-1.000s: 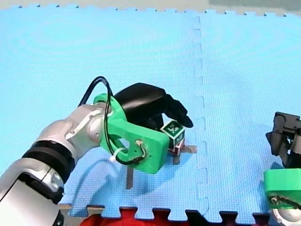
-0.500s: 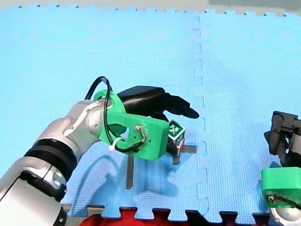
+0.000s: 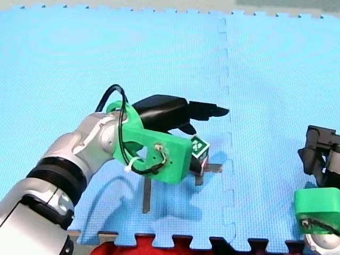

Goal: Stack cube left

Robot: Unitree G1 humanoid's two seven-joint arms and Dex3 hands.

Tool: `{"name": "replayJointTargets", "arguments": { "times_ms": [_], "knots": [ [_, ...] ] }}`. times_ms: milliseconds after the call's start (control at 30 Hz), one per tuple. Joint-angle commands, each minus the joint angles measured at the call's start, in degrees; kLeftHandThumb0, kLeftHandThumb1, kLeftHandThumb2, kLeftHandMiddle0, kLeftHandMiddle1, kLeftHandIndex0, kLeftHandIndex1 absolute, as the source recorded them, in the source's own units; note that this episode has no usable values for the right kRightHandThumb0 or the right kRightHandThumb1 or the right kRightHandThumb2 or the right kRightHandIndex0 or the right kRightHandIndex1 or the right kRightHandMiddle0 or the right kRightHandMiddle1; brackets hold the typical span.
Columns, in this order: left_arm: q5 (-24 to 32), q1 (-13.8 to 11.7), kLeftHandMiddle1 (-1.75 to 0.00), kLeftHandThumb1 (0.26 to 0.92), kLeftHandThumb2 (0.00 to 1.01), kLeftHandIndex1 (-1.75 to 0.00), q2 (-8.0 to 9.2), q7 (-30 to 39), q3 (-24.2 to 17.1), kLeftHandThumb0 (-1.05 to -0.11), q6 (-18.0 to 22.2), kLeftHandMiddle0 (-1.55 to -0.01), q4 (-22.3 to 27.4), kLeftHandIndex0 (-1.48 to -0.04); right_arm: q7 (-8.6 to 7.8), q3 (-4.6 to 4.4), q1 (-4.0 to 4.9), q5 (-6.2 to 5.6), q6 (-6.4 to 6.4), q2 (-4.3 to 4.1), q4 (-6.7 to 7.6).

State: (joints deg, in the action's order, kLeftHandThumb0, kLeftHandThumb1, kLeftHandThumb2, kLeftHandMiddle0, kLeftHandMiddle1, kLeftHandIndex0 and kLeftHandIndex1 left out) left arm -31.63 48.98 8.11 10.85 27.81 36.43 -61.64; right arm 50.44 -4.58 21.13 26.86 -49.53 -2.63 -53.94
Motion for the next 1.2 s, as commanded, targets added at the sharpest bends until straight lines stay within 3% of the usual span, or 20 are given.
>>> {"name": "replayJointTargets", "arguments": {
  "times_ms": [0,133,233,467,567,633,833,967,1067,1100,1167],
  "knots": [
    [-0.3,0.4,0.0,0.897,0.01,0.0,1.01,-0.4,0.0,-1.048,-0.1,-0.78,0.0,-0.24,0.31,-0.07,0.29,0.03,-0.12,-0.31,-0.45],
    [-2.1,0.9,0.0,0.906,0.01,0.0,3.77,-1.2,0.3,-1.048,-1.7,-0.78,1.4,-0.23,0.44,-0.14,0.39,-0.09,-0.27,-0.34,-0.83],
    [-1.6,0.0,0.0,0.91,0.01,0.0,7.59,-1.0,-1.0,-1.048,-0.9,-0.78,3.5,-0.22,0.36,-0.13,0.53,-0.28,-0.55,-0.43,-1.33],
    [-3.1,-0.5,-0.01,0.914,0.01,0.0,13.73,-9.4,-2.1,-1.048,1.8,-0.8,-2.3,-0.22,0.55,-0.1,1.09,-0.52,-1.33,-0.69,-3.33],
    [0.3,-1.5,-0.04,0.917,0.01,0.0,16.82,-7.7,-5.0,-1.048,3.7,-0.85,-3.4,-0.22,0.5,-0.07,1.27,-0.73,-1.9,-0.74,-4.07],
    [0.9,-1.7,-0.06,0.918,0.01,0.0,17.65,-7.6,-5.7,-1.048,2.7,-0.9,-4.0,-0.23,0.45,-0.08,1.33,-0.85,-2.25,-0.79,-4.46],
    [4.7,-3.6,-0.08,0.92,0.01,-0.01,17.69,-7.1,-8.8,-1.048,4.3,-0.95,-6.9,-0.25,-0.01,0.03,1.01,-1.22,-3.4,-1.14,-5.07],
    [9.4,-5.7,-0.14,0.921,0.01,-0.02,16.44,-5.2,-12.3,-1.048,5.0,-1.07,-7.9,-0.27,-0.86,0.35,0.41,-1.86,-4.33,-1.52,-4.97],
    [14.4,-7.4,-1.32,0.921,0.02,-0.01,14.49,-1.6,-15.8,-1.048,5.7,-0.81,-8.5,-0.31,-1.78,0.68,-0.09,-2.49,-4.88,-1.91,-4.64],
    [16.5,-8.9,-1.57,0.921,0.03,-0.02,12.68,-1.7,-17.3,-1.048,6.7,-0.79,-8.8,-0.34,-2.15,0.76,-0.21,-2.67,-4.89,-1.97,-4.42],
    [21.8,-12.2,-1.7,0.921,0.05,-0.05,8.13,-1.5,-21.4,-1.048,9.5,-0.8,-9.8,-0.41,-2.92,0.98,-0.44,-3.07,-4.97,-2.13,-4.18]
  ]
}}
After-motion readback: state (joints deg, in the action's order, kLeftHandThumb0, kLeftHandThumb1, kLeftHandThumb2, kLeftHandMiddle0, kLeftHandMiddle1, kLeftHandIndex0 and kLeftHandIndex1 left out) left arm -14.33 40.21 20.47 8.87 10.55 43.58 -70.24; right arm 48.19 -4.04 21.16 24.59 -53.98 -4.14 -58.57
